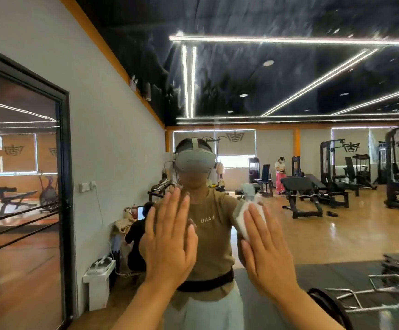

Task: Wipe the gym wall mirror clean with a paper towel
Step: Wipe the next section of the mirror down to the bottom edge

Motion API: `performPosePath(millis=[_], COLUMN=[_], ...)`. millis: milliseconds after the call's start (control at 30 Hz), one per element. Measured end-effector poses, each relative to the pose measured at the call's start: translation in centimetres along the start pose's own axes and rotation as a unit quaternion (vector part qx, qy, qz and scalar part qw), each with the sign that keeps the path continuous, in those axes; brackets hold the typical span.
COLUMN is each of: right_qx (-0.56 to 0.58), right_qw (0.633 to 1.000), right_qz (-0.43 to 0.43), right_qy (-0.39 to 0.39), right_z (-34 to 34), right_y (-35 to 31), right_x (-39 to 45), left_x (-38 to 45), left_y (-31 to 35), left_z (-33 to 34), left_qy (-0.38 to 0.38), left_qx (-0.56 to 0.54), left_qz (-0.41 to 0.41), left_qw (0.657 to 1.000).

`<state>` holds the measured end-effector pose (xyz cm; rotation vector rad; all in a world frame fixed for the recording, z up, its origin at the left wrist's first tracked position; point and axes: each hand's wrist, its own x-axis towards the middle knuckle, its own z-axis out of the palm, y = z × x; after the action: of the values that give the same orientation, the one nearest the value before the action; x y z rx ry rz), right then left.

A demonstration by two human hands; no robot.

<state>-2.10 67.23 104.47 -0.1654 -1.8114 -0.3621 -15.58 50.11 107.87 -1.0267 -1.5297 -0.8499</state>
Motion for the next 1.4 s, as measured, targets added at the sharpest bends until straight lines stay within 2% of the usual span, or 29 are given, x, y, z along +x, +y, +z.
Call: performPosePath(millis=[100, 167, 267, 400, 467, 533, 633, 867, 967, 1100, 1300, 1400], right_qx=[-0.006, -0.009, -0.01, 0.0, -0.007, -0.007, 0.008, -0.006, -0.01, -0.021, -0.031, -0.025], right_qw=[1.0, 0.999, 0.999, 0.997, 0.996, 0.995, 0.995, 0.999, 0.999, 0.999, 0.994, 0.991], right_qz=[-0.013, -0.032, -0.037, 0.009, 0.025, 0.021, -0.009, -0.034, -0.042, -0.023, 0.065, 0.092], right_qy=[-0.021, -0.008, 0.032, 0.076, 0.089, 0.101, 0.095, 0.006, -0.025, -0.007, 0.081, 0.091], right_z=[-0.4, -0.8, -1.9, -4.1, -4.7, -4.6, -3.7, -2.1, -2.0, -3.2, -6.5, -7.3], right_y=[1.0, 1.5, 2.3, 3.7, 4.3, 4.5, 4.2, 4.7, 5.3, 6.0, 9.3, 10.2], right_x=[-0.4, 1.9, 9.0, 20.5, 23.6, 23.7, 19.1, 2.0, -0.9, 2.4, 16.7, 20.5], left_x=[-0.5, -0.4, -0.4, -0.7, -0.6, -0.6, -0.6, -0.7, -0.6, -0.8, -0.8, -0.9], left_y=[3.0, 3.9, 4.0, 3.8, 3.7, 3.6, 3.6, 3.8, 3.9, 3.8, 3.5, 3.6], left_z=[2.1, 3.0, 3.6, 4.0, 4.1, 4.2, 4.3, 4.3, 4.4, 4.4, 4.8, 4.7], left_qy=[-0.009, 0.004, 0.021, 0.027, 0.03, 0.035, 0.043, 0.05, 0.048, 0.046, 0.042, 0.042], left_qx=[-0.003, -0.003, 0.027, 0.054, 0.057, 0.057, 0.055, 0.066, 0.066, 0.076, 0.09, 0.089], left_qz=[-0.001, -0.022, -0.035, -0.019, -0.018, -0.017, -0.012, -0.013, -0.018, -0.016, -0.013, -0.014], left_qw=[1.0, 1.0, 0.999, 0.998, 0.998, 0.998, 0.998, 0.996, 0.997, 0.996, 0.995, 0.995])
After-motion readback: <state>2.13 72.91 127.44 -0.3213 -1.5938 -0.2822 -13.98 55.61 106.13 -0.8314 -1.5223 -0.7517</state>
